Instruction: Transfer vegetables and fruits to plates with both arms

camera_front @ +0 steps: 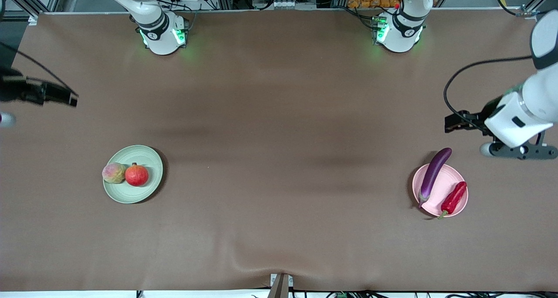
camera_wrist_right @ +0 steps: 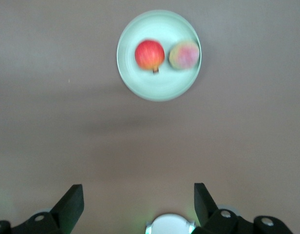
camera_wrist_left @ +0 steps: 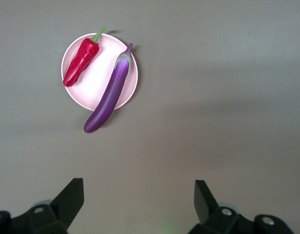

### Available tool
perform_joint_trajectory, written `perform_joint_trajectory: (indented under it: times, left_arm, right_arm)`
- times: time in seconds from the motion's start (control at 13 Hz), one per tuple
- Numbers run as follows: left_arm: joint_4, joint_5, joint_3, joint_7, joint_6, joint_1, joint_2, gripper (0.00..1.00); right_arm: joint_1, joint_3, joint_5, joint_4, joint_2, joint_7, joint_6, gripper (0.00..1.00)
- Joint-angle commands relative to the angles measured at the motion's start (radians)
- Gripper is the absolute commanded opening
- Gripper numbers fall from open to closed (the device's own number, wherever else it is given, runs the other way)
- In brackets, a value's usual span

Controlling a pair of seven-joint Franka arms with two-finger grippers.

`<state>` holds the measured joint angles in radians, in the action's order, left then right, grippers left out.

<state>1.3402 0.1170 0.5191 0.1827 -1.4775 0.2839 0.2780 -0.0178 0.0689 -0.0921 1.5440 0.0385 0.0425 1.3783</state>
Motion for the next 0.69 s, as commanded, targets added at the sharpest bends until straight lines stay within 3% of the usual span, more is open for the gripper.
perform_joint_trajectory:
  times: [0.0,0.31,0.61]
  left_arm:
    - [0.037,-0.016,0.012,0.087,0.016,0.008,-0.066,1.0]
    - [0.024,0.0,0.01,0.072,0.019,0.021,-0.097,1.0]
    - [0.036,-0.014,-0.004,0.057,0.065,0.043,-0.166,1.0]
  right_arm:
    - [-0.031,-0.04,0.034,0.028,-0.064,0.033,-0.018,1.0]
    - [-0.028,-0.095,0.124,-0.002,-0.075,0.025,-0.018,1.0]
    - [-0.021,-0.029,0.107,-0.024,-0.071,-0.073,-0.019,1.0]
